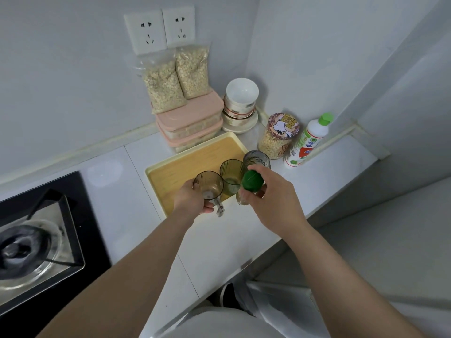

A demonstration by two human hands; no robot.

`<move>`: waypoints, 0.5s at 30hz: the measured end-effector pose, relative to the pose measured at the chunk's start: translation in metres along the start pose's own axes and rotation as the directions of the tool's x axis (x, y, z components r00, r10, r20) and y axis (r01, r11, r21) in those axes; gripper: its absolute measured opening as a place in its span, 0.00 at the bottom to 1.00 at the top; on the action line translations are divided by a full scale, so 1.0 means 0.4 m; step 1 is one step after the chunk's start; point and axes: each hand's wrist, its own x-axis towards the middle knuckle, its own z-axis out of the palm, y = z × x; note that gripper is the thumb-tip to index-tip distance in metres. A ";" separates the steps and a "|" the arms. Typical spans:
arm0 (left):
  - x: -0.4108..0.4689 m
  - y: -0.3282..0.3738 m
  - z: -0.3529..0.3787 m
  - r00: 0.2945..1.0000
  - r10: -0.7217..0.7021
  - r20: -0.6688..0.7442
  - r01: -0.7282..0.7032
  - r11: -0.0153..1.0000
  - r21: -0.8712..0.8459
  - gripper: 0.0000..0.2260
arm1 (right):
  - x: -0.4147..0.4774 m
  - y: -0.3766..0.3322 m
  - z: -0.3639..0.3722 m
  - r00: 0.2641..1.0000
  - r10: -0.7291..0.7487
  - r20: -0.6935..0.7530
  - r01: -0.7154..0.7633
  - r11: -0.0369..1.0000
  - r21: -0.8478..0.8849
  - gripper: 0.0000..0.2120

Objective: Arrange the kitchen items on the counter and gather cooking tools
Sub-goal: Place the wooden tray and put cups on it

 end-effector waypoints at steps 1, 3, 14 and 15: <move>-0.001 0.001 0.003 1.000 0.001 0.002 -0.001 1.000 0.002 0.18 | -0.001 0.001 -0.002 1.000 -0.003 0.002 0.003 1.000 -0.005 0.25; -0.008 0.002 0.007 1.000 -0.006 0.007 0.006 1.000 0.005 0.18 | -0.003 0.004 -0.005 1.000 -0.011 0.012 0.012 1.000 -0.014 0.25; -0.039 -0.029 -0.100 0.986 0.010 -0.167 0.025 0.978 0.206 0.19 | 0.000 -0.022 0.018 0.988 -0.145 0.053 0.144 0.989 0.013 0.21; -0.044 -0.035 -0.115 0.984 0.022 -0.179 0.014 0.980 0.199 0.18 | -0.002 -0.031 0.026 0.983 -0.169 0.070 0.168 0.985 0.029 0.19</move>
